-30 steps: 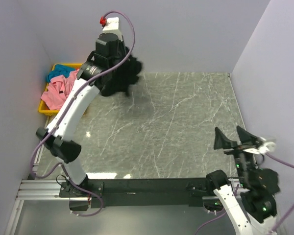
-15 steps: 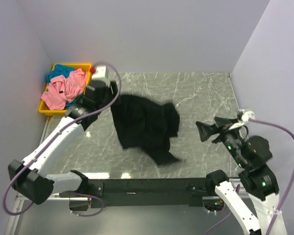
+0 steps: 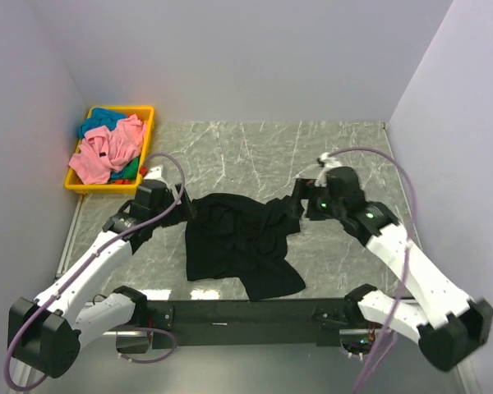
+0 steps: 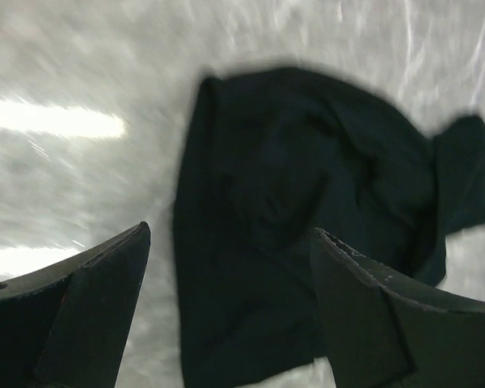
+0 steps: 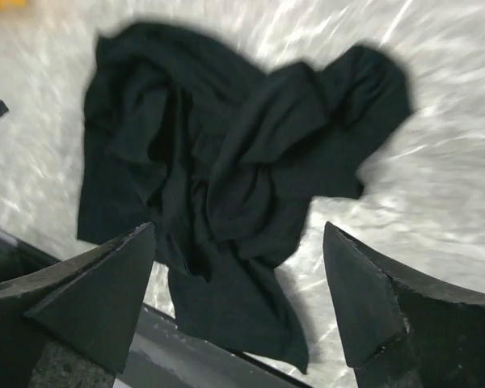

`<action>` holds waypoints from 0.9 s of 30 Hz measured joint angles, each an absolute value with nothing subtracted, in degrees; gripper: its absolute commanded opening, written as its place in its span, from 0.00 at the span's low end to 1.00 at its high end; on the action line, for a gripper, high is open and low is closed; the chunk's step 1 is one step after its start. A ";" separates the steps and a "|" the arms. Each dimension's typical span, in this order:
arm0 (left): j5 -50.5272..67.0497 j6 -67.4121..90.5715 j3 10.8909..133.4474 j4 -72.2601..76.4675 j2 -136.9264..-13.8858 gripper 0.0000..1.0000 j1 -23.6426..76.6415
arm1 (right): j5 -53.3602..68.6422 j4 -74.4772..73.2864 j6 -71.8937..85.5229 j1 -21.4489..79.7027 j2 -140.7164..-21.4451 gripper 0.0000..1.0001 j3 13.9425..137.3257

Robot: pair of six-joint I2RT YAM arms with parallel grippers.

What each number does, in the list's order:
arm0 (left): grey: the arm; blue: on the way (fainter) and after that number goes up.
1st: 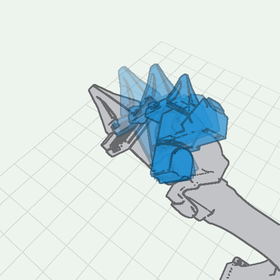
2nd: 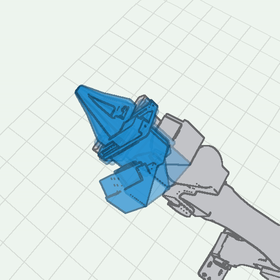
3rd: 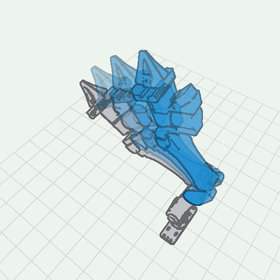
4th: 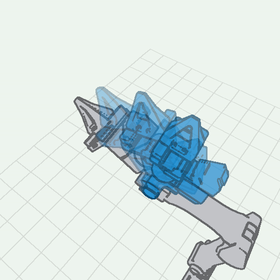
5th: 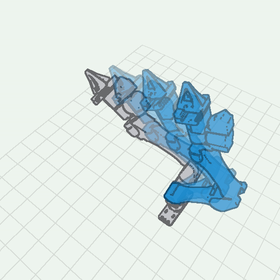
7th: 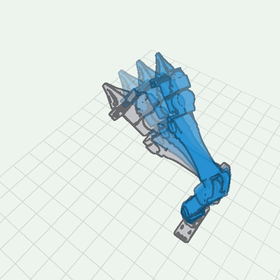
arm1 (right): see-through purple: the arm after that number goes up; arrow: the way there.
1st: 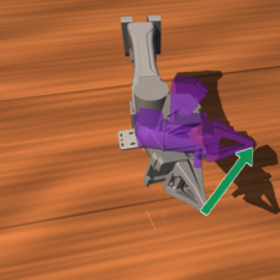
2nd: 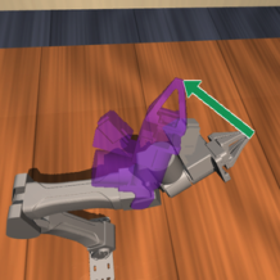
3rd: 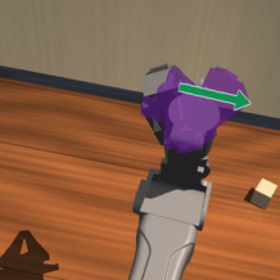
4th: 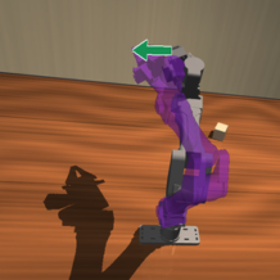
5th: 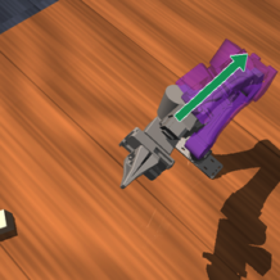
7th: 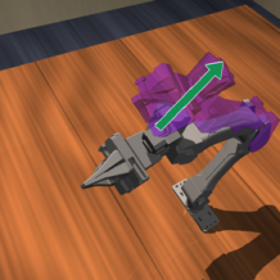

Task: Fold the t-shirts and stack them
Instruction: Flatten the tshirt out

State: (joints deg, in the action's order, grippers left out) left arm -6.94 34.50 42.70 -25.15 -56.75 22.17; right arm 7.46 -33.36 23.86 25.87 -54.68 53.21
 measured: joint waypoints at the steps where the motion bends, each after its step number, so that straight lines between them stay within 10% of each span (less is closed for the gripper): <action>1: -5.37 35.44 41.41 -24.58 -56.73 0.85 22.68 | 6.46 -33.15 24.64 27.38 -57.04 0.88 53.21; 16: -1.63 38.15 34.89 -25.10 -56.38 0.84 26.20 | -9.13 -27.92 38.65 46.09 -88.49 0.73 55.94; 21: -2.46 36.32 35.00 -25.15 -56.40 0.83 26.20 | -11.25 -26.11 41.28 46.68 -92.60 0.46 56.55; 24: -2.87 35.40 35.00 -25.06 -56.42 0.82 26.20 | -11.68 -26.46 41.95 46.76 -93.65 0.09 57.63; 27: -2.98 35.00 35.03 -24.88 -56.51 0.81 26.17 | -12.23 -28.12 42.50 46.83 -94.02 0.00 60.95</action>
